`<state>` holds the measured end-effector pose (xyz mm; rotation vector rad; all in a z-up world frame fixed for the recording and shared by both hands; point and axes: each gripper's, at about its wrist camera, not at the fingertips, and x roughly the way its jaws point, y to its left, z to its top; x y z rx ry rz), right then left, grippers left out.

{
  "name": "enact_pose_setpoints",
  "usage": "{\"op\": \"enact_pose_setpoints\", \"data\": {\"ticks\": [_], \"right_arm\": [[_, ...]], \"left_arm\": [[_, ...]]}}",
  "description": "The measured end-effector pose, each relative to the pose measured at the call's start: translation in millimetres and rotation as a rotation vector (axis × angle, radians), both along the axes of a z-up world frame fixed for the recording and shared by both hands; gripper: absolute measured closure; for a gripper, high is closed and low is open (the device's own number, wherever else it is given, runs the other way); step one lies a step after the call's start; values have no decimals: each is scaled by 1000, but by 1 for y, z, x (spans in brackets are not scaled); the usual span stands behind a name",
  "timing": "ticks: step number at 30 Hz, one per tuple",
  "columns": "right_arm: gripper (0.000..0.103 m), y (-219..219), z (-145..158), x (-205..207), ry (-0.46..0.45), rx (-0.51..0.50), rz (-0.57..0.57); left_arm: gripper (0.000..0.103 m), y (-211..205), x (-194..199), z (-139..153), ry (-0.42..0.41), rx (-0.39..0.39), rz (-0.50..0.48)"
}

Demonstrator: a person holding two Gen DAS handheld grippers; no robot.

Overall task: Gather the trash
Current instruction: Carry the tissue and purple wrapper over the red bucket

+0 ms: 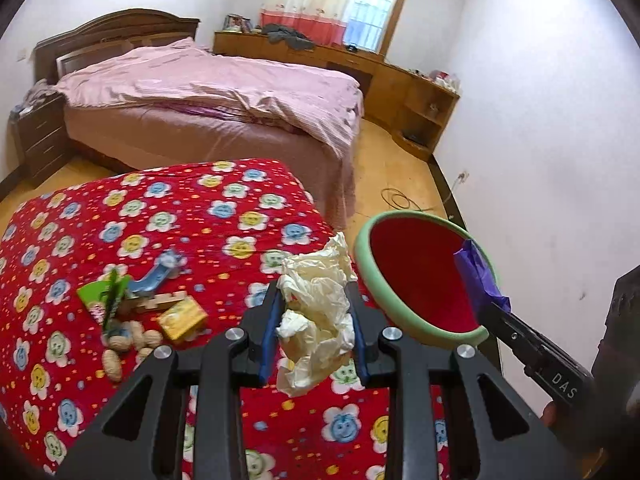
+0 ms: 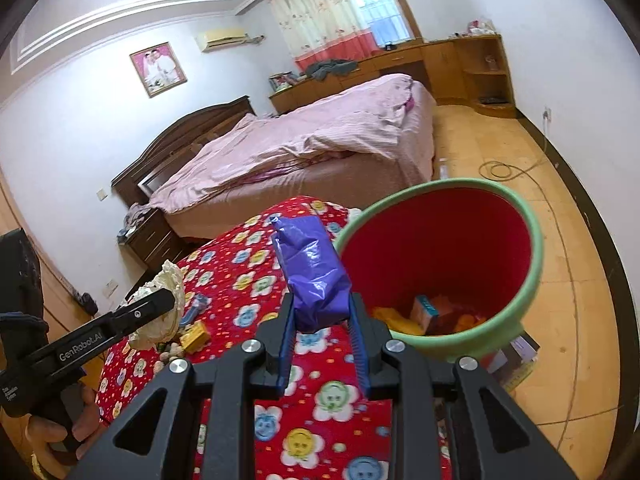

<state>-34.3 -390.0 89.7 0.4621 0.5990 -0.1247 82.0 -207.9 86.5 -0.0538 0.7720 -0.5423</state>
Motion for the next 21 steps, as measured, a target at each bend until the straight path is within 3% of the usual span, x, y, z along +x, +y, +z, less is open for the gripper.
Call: {"op": "enact_pose_setpoints", "data": {"ticks": [21], "right_arm": [[75, -92, -30, -17, 41, 51, -165]], "left_arm": [[73, -114, 10, -25, 4, 89, -177]]}}
